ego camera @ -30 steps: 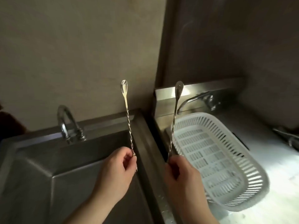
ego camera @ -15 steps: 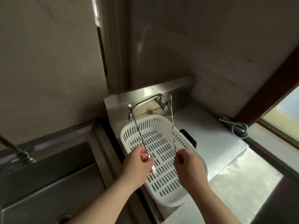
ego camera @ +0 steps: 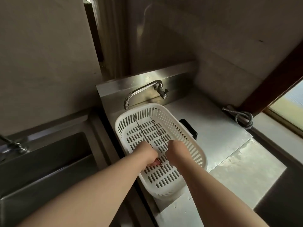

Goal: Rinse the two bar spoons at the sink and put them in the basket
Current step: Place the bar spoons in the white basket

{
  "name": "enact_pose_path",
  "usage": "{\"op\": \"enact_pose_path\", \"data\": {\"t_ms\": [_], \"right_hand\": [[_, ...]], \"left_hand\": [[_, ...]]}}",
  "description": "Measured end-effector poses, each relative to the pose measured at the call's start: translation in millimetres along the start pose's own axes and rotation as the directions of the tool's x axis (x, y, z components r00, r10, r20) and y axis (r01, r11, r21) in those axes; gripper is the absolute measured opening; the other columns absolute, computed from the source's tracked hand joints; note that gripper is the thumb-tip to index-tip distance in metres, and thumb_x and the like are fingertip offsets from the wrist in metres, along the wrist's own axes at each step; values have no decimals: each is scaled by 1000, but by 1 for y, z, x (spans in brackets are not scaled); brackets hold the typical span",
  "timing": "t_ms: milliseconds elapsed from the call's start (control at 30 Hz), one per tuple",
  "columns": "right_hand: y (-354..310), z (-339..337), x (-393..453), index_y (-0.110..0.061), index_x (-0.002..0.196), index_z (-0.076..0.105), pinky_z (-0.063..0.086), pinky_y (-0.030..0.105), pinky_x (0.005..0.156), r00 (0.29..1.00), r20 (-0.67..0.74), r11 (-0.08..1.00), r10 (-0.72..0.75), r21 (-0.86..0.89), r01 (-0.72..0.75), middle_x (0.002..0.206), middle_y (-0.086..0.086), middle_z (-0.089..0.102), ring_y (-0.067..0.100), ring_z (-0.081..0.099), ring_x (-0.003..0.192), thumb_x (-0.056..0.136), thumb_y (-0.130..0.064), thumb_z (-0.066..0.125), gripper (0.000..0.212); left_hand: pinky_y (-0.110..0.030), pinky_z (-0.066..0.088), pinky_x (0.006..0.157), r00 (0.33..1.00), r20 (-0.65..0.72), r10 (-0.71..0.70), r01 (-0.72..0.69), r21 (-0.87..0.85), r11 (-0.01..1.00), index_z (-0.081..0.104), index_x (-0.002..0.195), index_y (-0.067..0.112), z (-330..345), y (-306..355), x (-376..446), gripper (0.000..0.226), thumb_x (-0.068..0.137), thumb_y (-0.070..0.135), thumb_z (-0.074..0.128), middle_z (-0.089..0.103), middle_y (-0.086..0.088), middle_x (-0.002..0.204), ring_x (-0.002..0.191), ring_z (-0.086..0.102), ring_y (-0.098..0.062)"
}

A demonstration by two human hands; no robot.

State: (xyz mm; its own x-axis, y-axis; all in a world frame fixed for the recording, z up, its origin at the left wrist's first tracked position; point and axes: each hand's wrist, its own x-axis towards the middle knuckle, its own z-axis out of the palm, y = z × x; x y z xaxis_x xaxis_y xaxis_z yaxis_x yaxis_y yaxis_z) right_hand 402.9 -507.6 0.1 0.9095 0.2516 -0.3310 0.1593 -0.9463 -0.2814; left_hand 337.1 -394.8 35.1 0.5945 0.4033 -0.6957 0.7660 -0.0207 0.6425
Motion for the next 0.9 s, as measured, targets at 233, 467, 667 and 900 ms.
{"op": "enact_pose_path", "data": {"t_ms": [233, 467, 667, 900], "right_hand": [[13, 20, 1, -26, 60, 41, 46, 27, 46, 999, -5, 997, 52, -63, -52, 65, -4, 55, 10, 55, 54, 74, 6, 51, 36], [15, 18, -5, -20, 65, 46, 43, 26, 47, 999, 25, 996, 46, -84, -44, 71, -2, 53, 12, 53, 58, 79, 4, 46, 28], [18, 15, -11, -20, 63, 41, 39, 26, 49, 999, 37, 992, 1, -124, 4, 69, -3, 50, 10, 48, 57, 79, 3, 46, 29], [17, 12, -20, -22, 65, 42, 38, 22, 50, 1000, 3, 996, 0, -95, 0, 71, -4, 51, 8, 48, 60, 83, -3, 46, 27]], "left_hand": [[-40, 62, 78, 990, 72, -118, 115, 38, 993, 60, 113, -4, 16, -1, 13, 24, 89, -3, 60, 72, -20, 97, 81, 76, -30], [-42, 62, 78, 994, 71, -88, 67, 258, 964, 65, 99, -2, 25, -6, 13, 14, 85, 2, 68, 75, -17, 91, 79, 76, -31], [-41, 62, 77, 994, 91, -67, 38, 292, 956, 63, 109, -4, 28, -8, 7, 23, 86, -2, 64, 69, -19, 100, 85, 74, -32], [-38, 61, 72, 998, 9, 63, -63, 320, 945, 59, 108, 8, 16, -1, -10, 23, 87, 17, 59, 71, -10, 98, 84, 71, -28]]}}
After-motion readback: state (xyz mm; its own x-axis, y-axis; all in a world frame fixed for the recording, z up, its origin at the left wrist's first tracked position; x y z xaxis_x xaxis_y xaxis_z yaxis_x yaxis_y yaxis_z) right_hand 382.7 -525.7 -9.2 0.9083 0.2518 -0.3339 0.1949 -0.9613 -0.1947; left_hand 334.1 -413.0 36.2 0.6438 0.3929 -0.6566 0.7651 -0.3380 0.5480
